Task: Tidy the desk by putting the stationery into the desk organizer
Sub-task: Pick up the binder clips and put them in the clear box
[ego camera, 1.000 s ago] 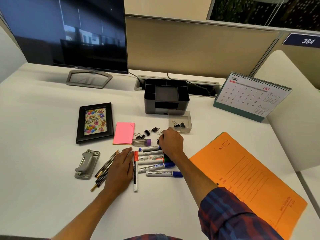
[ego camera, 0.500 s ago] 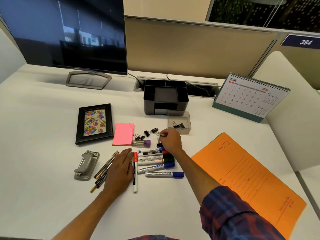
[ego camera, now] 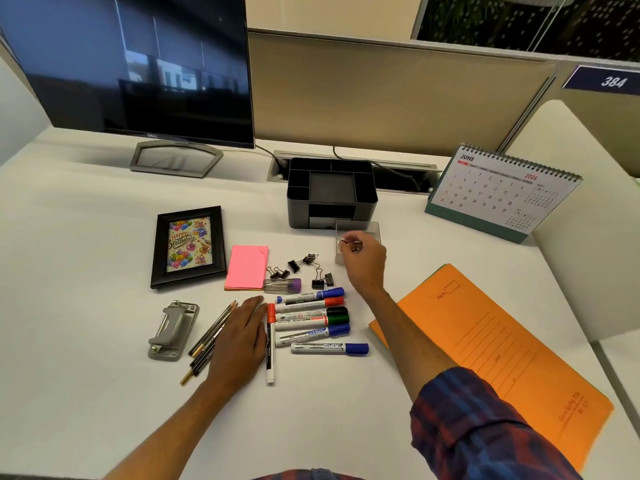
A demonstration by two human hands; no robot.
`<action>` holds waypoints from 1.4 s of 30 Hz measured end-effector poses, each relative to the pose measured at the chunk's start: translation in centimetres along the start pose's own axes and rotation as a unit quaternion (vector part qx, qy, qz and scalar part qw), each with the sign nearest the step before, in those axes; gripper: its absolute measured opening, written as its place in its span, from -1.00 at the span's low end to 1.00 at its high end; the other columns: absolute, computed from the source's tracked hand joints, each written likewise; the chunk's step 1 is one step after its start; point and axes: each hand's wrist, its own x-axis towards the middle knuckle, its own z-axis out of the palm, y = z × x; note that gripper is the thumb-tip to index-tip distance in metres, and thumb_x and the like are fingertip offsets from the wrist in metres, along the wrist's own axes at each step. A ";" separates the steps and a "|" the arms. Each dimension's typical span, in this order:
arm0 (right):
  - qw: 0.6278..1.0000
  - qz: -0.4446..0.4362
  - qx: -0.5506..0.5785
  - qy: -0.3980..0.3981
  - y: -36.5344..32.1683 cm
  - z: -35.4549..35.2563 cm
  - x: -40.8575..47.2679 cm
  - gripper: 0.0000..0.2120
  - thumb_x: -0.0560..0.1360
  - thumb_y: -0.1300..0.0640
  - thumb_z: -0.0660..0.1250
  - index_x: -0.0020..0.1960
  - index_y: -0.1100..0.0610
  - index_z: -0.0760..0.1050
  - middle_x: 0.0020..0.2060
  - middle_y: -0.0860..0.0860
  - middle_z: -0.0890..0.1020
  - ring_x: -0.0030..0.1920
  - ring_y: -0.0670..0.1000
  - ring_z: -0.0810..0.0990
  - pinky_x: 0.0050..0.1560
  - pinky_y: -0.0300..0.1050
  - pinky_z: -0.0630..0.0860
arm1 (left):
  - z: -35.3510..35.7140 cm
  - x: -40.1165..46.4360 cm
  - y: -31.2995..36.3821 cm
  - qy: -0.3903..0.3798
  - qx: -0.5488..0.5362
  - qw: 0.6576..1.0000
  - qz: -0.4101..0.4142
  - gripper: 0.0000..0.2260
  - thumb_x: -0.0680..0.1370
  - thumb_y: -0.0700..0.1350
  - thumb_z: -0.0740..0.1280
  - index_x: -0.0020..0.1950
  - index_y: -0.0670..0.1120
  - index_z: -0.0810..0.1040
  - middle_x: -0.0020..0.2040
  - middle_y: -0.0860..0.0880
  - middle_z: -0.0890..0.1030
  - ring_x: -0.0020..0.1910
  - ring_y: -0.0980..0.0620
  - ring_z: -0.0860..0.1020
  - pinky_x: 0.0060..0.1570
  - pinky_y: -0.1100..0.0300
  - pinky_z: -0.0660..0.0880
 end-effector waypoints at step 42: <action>0.953 -0.098 -0.160 -0.238 1.4 -2.3 -1.0 -0.67 0.33 0.05 0.50 0.08 0.08 0.62 -0.04 -0.02 0.64 -0.08 -0.05 0.58 -0.05 -0.09 0.57 | 0.3 0.1 -0.3 -0.006 -0.001 1.000 -0.011 -0.54 0.62 0.01 0.00 0.42 -0.13 0.43 0.43 -0.08 0.43 0.42 -0.06 0.38 0.49 0.03 0.15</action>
